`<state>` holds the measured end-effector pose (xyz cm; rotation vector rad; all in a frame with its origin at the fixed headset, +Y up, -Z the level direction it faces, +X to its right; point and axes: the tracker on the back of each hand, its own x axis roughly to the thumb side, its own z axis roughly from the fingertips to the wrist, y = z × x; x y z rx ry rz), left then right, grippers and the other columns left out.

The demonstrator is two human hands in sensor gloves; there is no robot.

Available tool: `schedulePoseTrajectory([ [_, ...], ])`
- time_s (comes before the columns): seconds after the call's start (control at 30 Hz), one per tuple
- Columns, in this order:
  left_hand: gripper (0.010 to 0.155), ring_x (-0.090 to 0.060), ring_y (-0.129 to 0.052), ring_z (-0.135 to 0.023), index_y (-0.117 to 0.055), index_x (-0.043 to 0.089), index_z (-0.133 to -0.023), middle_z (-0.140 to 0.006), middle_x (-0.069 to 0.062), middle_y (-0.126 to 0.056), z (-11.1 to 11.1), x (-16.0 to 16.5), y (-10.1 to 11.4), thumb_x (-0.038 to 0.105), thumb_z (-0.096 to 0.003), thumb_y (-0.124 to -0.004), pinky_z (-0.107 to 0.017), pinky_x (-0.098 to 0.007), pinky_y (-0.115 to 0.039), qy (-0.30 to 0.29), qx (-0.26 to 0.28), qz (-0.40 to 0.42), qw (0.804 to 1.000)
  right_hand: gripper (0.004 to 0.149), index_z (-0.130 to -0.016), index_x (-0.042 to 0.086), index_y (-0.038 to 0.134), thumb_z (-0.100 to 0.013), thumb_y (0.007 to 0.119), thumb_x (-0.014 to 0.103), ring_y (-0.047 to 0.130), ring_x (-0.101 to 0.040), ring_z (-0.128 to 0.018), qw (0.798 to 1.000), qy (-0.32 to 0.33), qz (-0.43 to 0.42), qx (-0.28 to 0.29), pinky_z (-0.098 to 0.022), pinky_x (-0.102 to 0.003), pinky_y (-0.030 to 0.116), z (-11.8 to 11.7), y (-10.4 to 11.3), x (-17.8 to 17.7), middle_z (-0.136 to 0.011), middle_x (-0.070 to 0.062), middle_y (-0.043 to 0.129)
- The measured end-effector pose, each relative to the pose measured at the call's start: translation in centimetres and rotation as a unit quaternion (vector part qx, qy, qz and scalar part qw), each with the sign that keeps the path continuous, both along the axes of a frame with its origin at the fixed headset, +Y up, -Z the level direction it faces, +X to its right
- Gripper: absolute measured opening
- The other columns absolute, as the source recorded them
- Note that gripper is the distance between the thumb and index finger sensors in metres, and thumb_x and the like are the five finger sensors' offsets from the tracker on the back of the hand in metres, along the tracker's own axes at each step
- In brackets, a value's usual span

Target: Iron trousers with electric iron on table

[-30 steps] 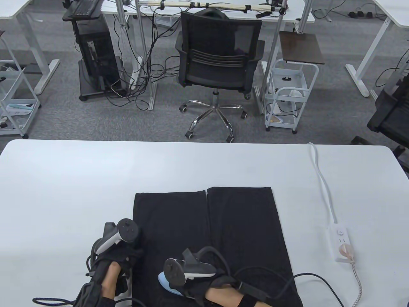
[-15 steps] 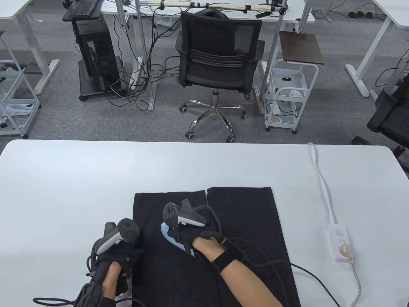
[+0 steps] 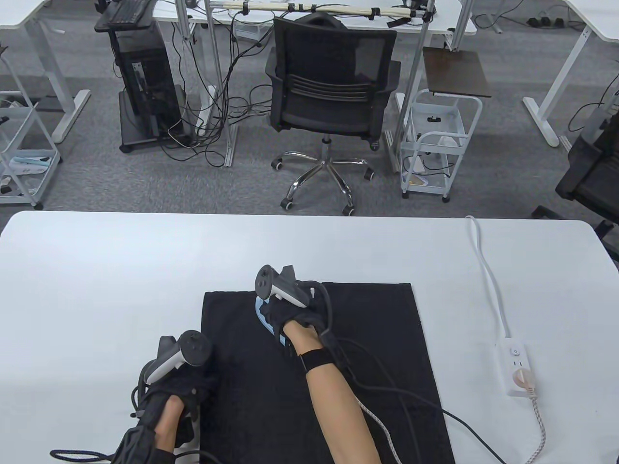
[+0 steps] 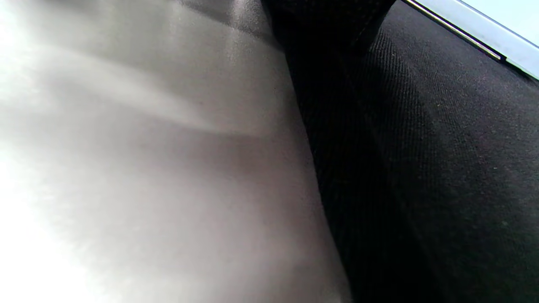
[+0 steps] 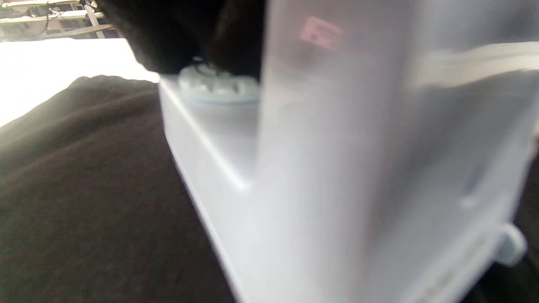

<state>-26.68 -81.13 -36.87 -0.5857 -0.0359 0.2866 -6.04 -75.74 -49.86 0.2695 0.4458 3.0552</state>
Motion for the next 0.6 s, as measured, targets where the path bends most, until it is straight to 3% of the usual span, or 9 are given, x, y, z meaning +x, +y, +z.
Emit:
schedulePoseTrajectory([
  [0.2,0.084,-0.058,0.0,-0.102,-0.016,0.019,-0.116,-0.117,-0.023,0.001,-0.1,0.0,0.0,0.038,-0.0564,-0.072,-0.065,-0.081,-0.019,-0.001,-0.003,0.002,1.0,0.051,-0.082,0.007,0.068,-0.053,0.076,0.048,0.095,-0.006,-0.025,0.997,0.071,0.003,-0.003,-0.027,-0.036,0.09,4.5,-0.2,-0.1,-0.044,0.009,0.089],
  [0.6,0.084,-0.057,0.0,-0.102,-0.016,0.019,-0.116,-0.117,-0.023,0.001,0.0,0.0,0.0,0.038,-0.0563,-0.072,-0.065,-0.08,-0.018,0.0,-0.001,0.001,1.0,0.051,-0.082,0.007,0.067,-0.053,0.076,0.048,0.095,-0.006,-0.026,0.976,0.219,0.008,0.003,-0.027,-0.036,0.09,17.4,-0.3,0.1,-0.044,0.009,0.089],
])
